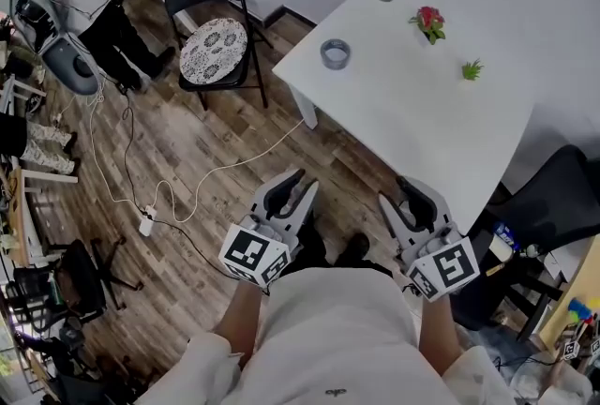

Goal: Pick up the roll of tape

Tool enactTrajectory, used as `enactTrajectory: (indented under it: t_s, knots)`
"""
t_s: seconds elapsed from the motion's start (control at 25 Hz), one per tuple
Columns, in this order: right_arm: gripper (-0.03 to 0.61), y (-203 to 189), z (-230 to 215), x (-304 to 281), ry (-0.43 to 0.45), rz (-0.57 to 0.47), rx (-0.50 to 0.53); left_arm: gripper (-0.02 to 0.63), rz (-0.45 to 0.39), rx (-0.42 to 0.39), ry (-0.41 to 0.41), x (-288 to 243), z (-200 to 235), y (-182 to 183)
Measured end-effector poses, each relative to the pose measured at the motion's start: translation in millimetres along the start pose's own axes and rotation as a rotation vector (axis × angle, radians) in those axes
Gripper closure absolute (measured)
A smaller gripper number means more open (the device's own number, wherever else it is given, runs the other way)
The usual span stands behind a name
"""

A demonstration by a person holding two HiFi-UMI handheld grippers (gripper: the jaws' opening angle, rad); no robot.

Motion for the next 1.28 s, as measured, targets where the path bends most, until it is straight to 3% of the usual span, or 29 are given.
enactTrajectory:
  t_s: [0.48,0.76,1.28]
  knots:
    - [0.411,10,4,-79,-0.150,-0.019,0.004,0.494,0.012,-0.035,-0.112,-26,94,23]
    - [0.417,-3,11,-114,-0.233,0.022,-0.001,0.494,0.046,-0.034,-0.175,-28,138,26]
    - [0.417,-18,6,-131,-0.296,0.048,-0.054,0.494,0.170,0.013,-0.234,-49,163,-4]
Point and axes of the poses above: the fingertips, and each gripper's own axes: x backward along the fingers, z to its left, y out of its top, the point moved 7 cm from there along x, backward along the fingers, and after that the axes turned 11 degrees about -z, right-handed, at the moved point
